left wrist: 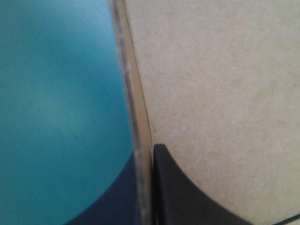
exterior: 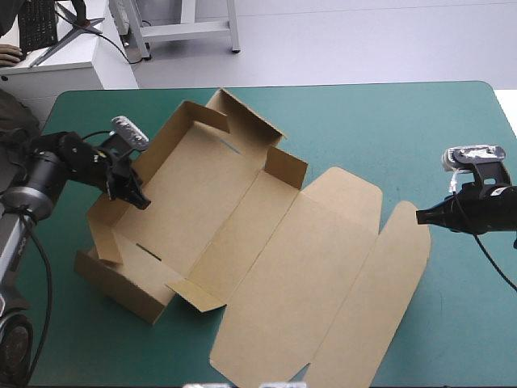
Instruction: Fold the box
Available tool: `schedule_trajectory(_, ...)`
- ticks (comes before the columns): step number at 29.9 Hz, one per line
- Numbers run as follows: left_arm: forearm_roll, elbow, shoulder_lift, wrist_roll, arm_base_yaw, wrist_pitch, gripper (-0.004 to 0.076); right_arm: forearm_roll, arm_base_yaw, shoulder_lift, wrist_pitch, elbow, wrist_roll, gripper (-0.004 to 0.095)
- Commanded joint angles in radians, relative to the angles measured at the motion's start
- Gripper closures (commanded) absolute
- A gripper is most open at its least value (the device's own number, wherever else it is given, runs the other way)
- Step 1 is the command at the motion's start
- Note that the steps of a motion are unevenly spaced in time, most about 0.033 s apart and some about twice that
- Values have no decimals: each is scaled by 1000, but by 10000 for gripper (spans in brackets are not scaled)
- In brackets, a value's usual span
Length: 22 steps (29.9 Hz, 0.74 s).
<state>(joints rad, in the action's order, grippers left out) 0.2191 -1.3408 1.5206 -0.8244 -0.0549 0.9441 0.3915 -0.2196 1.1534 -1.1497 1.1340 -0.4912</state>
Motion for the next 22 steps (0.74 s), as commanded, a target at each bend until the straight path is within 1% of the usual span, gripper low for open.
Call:
schedule_trajectory(1,-154,-96,-24,-28,-148,-194,734,34,-5,-12,29,27,-2,928)
schedule_trajectory(7,-386,-144,23,-28,-369,-397,734,34,-5,-12,17,27,-2,928)
schedule_trajectory(12,-497,-150,42,-23,-506,-520,734,34,-5,-12,14,27,-2,928)
schedule_trajectory(16,-590,-150,44,-13,-590,-538,734,34,-5,-12,14,27,-2,928)
schedule_trajectory(22,-613,-150,44,-13,-656,-546,734,34,-5,-12,14,27,-2,926)
